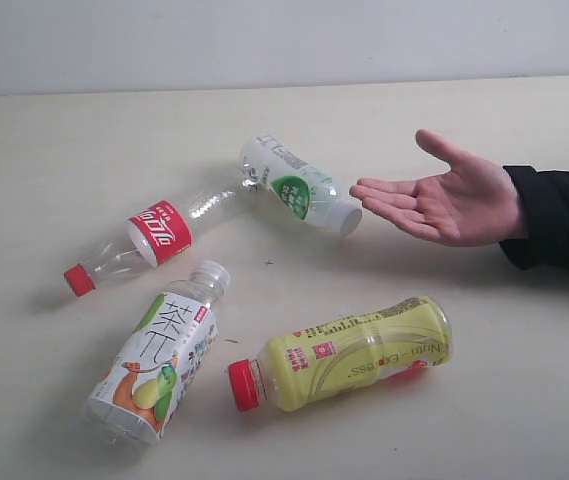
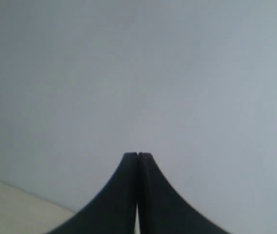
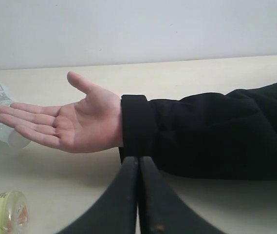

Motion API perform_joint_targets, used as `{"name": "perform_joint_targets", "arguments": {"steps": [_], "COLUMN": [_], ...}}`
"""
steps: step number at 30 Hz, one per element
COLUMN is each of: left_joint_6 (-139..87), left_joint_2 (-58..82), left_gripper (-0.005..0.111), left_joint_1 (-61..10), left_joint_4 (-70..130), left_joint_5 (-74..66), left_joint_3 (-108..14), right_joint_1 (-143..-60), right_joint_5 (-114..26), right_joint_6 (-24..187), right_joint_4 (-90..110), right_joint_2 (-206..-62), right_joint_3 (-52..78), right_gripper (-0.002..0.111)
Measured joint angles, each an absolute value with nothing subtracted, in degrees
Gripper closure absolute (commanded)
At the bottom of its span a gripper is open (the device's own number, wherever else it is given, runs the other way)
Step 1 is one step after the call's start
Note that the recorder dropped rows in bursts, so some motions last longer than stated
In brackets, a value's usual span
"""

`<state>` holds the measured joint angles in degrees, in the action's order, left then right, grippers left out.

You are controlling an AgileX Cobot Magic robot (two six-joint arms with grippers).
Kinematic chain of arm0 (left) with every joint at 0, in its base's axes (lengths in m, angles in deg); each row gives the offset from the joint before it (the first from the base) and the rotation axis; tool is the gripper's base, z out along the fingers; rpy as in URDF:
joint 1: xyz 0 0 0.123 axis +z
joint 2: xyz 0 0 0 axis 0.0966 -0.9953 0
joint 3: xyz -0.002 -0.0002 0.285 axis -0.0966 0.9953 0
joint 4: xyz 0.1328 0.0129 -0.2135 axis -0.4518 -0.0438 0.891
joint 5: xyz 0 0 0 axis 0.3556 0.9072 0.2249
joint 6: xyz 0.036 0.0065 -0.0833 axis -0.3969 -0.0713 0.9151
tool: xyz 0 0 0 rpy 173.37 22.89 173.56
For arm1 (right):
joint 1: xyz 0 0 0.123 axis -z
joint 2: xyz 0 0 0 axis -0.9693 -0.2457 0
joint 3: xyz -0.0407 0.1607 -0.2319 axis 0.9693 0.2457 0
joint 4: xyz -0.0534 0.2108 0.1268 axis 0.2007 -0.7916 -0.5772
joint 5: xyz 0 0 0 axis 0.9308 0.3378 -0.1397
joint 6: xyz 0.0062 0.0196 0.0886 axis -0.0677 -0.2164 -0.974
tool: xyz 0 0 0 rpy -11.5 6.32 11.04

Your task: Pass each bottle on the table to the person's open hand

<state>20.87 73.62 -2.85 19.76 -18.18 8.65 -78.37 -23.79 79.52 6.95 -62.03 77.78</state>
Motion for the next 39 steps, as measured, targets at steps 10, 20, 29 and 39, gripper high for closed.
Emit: {"name": "perform_joint_targets", "arguments": {"steps": [10,20,29,39], "left_joint_6": [15.08,11.46,10.91,10.20], "left_joint_2": [45.79,33.02,32.20,32.20], "left_gripper": [0.074,0.002,0.056,0.103], "left_joint_1": [-2.85,-2.85,-2.85,-2.85], "left_joint_4": [10.52,10.15,10.15,12.98], "left_joint_5": [5.41,11.19,10.88,4.60], "left_joint_3": [-14.82,-20.29,-20.29,-20.29], "right_joint_1": [-78.37,-78.37,-78.37,-78.37], "right_joint_5": [-23.79,-23.79,-23.79,-23.79], "right_joint_6": [79.52,79.52,79.52,79.52], "right_joint_4": [6.95,6.95,6.95,6.95], "right_joint_2": [-62.03,-62.03,-62.03,-62.03], "right_joint_3": [77.78,77.78,77.78,77.78], "right_gripper": [0.108,0.108,0.108,0.108]}}
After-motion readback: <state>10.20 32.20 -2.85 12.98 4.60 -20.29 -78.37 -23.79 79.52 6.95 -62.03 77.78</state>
